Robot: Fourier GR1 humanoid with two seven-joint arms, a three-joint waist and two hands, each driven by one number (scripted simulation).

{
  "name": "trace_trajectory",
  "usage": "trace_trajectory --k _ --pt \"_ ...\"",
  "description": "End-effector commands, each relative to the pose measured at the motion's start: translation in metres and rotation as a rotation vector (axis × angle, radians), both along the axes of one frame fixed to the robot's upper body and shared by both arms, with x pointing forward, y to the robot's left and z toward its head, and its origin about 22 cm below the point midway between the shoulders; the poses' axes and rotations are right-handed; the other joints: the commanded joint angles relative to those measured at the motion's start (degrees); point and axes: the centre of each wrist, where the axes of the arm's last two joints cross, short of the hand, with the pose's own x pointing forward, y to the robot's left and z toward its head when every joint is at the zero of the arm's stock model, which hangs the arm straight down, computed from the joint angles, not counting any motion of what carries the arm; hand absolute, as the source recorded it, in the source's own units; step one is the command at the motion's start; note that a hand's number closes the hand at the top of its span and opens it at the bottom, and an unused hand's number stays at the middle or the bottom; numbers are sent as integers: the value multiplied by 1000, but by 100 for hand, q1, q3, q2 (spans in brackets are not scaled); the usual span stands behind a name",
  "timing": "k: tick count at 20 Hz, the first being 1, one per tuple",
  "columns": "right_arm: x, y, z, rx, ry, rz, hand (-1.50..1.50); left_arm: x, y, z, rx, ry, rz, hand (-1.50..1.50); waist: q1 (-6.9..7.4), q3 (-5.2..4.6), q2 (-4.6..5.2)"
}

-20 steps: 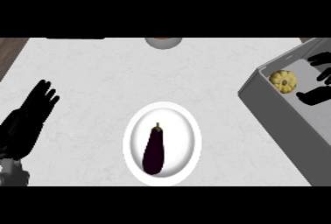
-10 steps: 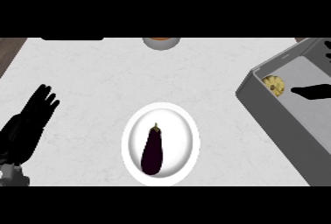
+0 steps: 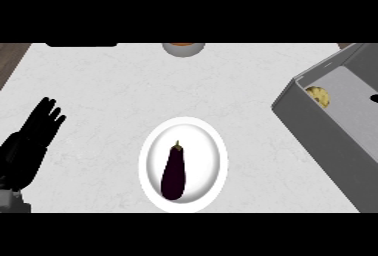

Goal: Pick the squash from the plate and place it in the cardboard box

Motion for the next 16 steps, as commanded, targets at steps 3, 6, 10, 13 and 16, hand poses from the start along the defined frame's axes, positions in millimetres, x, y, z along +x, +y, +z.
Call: trace_trajectory --k 3,6,10,13,16 --pt "-41 -68 27 108 -97 -45 -150 1 -19 0 8 0 -11 0 28 9 15" --pt "-55 -70 20 136 -96 -28 -150 20 -9 -8 -11 -10 -1 0 12 4 18" --pt "-89 -117 24 95 -75 24 -150 6 2 -1 7 -6 -3 0 39 8 23" --pt "-79 -98 10 90 -69 37 -150 3 -11 -15 6 -10 -13 0 49 5 20" --pt "-107 -116 9 63 -53 41 -150 6 3 8 -3 7 -6 0 40 6 16"
